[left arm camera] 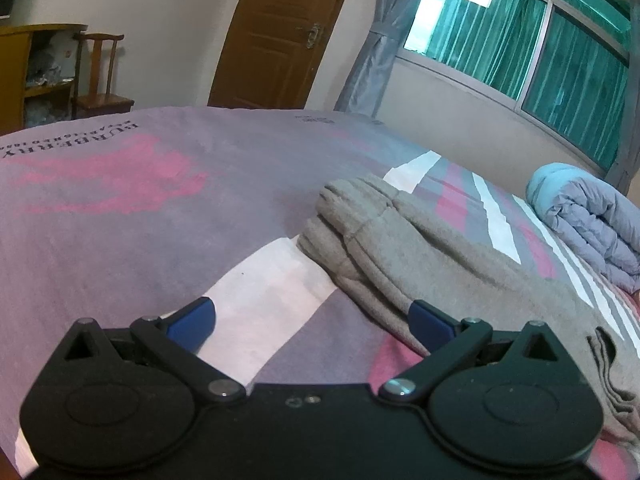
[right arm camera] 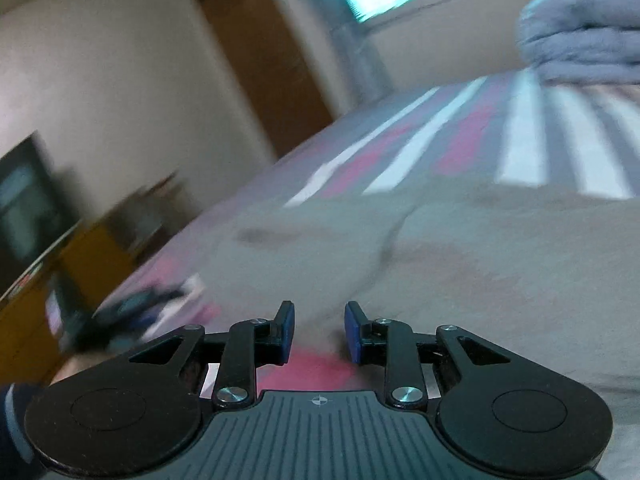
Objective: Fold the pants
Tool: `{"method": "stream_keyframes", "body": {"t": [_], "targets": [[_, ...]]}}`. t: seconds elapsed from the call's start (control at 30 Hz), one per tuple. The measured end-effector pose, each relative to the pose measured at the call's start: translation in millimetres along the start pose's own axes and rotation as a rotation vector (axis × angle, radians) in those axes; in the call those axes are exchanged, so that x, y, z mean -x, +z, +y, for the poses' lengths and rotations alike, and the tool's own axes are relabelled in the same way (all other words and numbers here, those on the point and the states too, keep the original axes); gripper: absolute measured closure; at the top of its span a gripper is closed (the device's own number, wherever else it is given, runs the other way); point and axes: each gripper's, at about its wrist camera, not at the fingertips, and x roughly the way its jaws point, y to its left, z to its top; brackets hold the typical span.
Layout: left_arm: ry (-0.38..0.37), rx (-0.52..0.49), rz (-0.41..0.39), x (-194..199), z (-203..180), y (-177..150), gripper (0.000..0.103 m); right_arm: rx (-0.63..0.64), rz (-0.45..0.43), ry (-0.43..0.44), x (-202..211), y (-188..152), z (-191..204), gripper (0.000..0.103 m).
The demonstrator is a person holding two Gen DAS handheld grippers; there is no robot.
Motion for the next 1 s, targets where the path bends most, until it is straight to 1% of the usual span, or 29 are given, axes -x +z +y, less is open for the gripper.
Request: {"method": "stream_keyframes", "body": {"t": [0.03,0.07,0.1,0.13,0.17,0.2,0.23,0.27,0.33,0.4,0.43,0.47,0.63,0.73,0.8,0.9,0.93,0.97,1.0], "targets": [[0.0,-0.002,0.001,-0.1,-0.4,0.2,0.006,-0.024,-0.044,-0.057,2.3,3.2,-4.8,0.075],[0.001,-0.001,0.001,-0.4,-0.6,0.4,0.006,-0.047,-0.074,-0.135,1.2,5.0,-8.6,0.075],[0.002,0.0,0.002,-0.8,-0.8,0.5,0.006,-0.073,-0.081,-0.219,-2.6,5.7,-12.8,0.075],[0.004,0.002,0.003,-1.3,-1.0,0.5,0.006,-0.108,-0.067,-0.253,-8.8,3.8,-17.7,0.075],[0.006,0.002,0.004,-1.9,-1.9,0.7,0.006,-0.159,-0.004,-0.223,-21.3,-1.1,-22.3,0.075],[0.009,0.003,0.004,-2.2,-2.3,0.5,0.006,-0.194,0.089,-0.146,-34.2,-8.4,-23.5,0.075],[0.012,0.002,0.005,-2.4,-3.2,0.6,0.006,-0.182,0.08,-0.079,-32.4,-12.8,-18.2,0.072],[0.012,0.0,0.005,-2.9,-3.8,0.1,0.006,-0.152,0.056,-0.072,-26.8,-14.6,-11.0,0.072],[0.013,-0.011,0.006,-4.2,-5.7,-0.6,0.006,-0.129,0.015,-0.085,-15.9,-15.2,-6.3,0.072],[0.017,-0.027,0.008,-5.3,-8.1,-1.4,0.006,-0.056,-0.023,-0.096,-7.5,-14.9,1.5,0.071],[0.017,-0.033,0.009,-5.5,-9.0,-1.6,0.006,-0.014,-0.019,-0.106,-7.8,-14.4,6.8,0.07],[0.018,-0.037,0.01,-5.6,-9.7,-1.7,0.006,0.01,-0.004,-0.094,-9.0,-14.2,9.7,0.07],[0.009,-0.024,0.011,-3.9,-7.0,-0.9,0.006,0.048,0.032,-0.078,-27.7,-10.7,17.0,0.07],[0.014,-0.047,0.023,-3.1,-9.3,-0.6,0.006,0.089,0.068,-0.125,-43.8,-13.4,16.2,0.07],[0.004,-0.071,0.031,-1.9,-11.7,-0.6,0.006,0.097,0.074,-0.148,-44.6,-17.1,13.7,0.07],[-0.017,-0.112,0.041,1.7,-14.8,-1.4,0.006,0.074,0.079,-0.162,-47.6,-20.0,6.3,0.07],[-0.021,-0.126,0.039,3.8,-15.8,-1.6,0.006,0.063,0.075,-0.166,-46.9,-20.4,5.8,0.076],[-0.023,-0.136,0.034,5.6,-16.6,-1.5,0.006,0.057,0.072,-0.172,-46.3,-20.2,5.5,0.085],[-0.022,-0.143,0.028,7.4,-16.8,-1.3,0.006,0.046,0.07,-0.165,-45.2,-20.1,6.2,0.086]]}}
